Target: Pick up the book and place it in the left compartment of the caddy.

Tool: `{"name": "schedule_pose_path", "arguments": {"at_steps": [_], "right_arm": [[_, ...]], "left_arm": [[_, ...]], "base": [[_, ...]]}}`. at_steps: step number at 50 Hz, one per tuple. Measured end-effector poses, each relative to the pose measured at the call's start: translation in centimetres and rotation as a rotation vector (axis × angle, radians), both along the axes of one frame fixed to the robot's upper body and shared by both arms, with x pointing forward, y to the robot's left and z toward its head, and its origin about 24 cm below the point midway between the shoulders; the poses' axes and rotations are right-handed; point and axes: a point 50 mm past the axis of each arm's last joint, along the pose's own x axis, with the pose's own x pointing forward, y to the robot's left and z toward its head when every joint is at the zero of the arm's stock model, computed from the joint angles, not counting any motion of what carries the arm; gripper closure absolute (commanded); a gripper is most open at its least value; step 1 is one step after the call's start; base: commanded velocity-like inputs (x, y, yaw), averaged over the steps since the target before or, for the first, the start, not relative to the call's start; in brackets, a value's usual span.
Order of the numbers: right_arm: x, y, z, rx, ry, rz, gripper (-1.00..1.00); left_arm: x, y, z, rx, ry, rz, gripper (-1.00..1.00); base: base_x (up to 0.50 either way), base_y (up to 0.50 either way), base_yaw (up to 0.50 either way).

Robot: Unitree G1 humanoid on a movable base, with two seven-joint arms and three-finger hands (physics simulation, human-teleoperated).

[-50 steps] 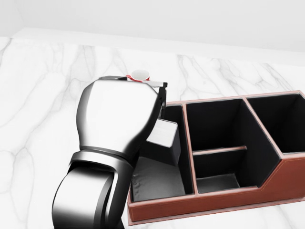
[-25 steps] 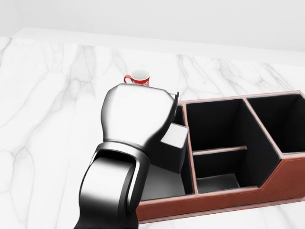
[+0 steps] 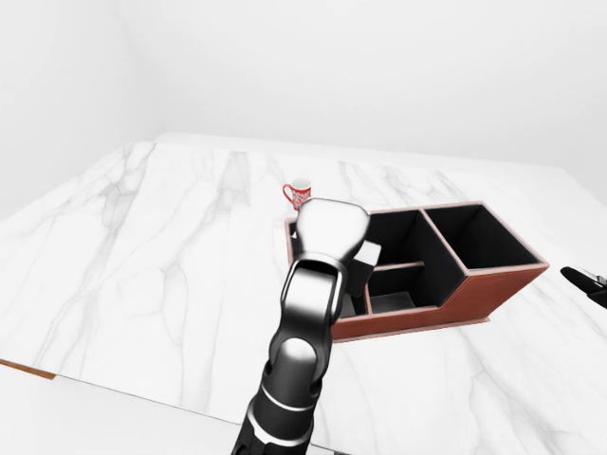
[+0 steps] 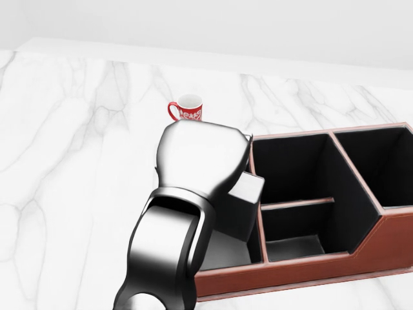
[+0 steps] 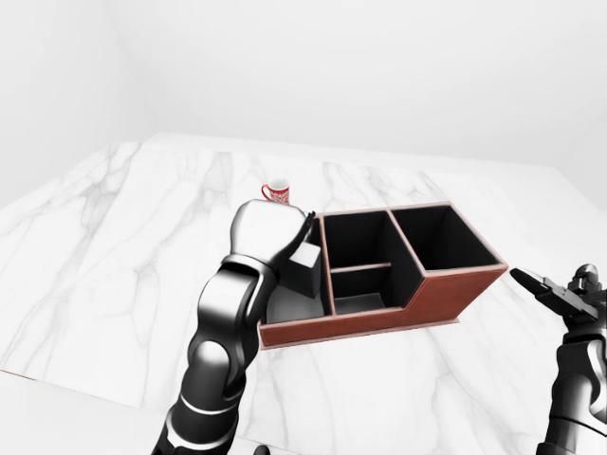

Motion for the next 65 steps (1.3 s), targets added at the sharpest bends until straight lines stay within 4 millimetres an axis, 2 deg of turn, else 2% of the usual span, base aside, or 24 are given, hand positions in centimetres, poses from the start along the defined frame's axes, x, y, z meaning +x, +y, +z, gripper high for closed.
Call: {"name": "schedule_pose_path", "arguments": {"at_steps": [33,53,65], "right_arm": [[0.1,0.0,-0.1,0.0,0.008,0.002,-1.0],[0.2,0.0,-0.3,0.008,0.016,0.003,-1.0],[0.2,0.0,-0.2,0.004,0.012,0.002,-1.0]], "left_arm": [[2.1,-0.5,-3.2,0.044,0.084,-0.032,1.0],[4.2,-0.6,-5.2,0.065,0.122,-0.049,1.0],[5.6,-0.5,-7.1,0.067,0.153,-0.056,1.0]], "base": [[0.0,0.0,0.0],[0.0,0.0,0.0],[0.0,0.0,0.0]]}}
